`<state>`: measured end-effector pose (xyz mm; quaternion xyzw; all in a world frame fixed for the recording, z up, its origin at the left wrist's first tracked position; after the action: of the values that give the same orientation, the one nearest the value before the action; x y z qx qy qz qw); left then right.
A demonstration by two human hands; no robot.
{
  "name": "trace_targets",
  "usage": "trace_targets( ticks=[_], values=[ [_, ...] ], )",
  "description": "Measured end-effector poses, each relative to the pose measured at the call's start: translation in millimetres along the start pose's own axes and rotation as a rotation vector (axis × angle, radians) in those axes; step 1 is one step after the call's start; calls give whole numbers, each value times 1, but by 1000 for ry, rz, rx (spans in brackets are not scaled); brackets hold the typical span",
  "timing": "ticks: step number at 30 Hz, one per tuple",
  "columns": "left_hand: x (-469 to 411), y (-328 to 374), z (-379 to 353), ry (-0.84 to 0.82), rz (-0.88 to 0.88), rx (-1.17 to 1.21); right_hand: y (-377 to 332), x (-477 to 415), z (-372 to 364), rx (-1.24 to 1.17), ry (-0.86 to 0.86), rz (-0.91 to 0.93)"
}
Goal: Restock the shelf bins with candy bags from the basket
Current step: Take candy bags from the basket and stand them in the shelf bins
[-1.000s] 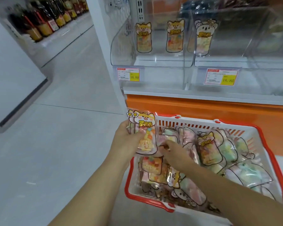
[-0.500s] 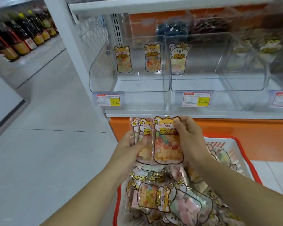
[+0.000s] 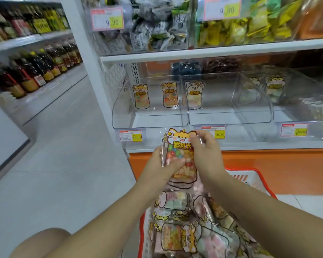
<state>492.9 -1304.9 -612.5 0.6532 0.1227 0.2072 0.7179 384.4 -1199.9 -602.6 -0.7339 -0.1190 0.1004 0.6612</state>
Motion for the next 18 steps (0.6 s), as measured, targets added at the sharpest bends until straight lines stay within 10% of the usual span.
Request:
trace_targets(
  ticks=[12,18],
  values=[
    [32,35,26,9,-128,-165,-41,34,-15,15,-359,-12],
    [30,61,47,46,-183,-231,-68,47,-30,416,-573,87]
  ],
)
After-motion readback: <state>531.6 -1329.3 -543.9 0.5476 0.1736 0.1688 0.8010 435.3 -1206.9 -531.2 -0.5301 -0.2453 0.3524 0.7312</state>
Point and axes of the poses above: each hand's wrist, its own x-axis away from the middle knuckle, its own z-axis out of the back of the hand, y = z × x, the point moved 7 cm from there along -x, towards the middle knuckle, and after that the axes turned 3 degrees about -x, right-handed, at the moved point
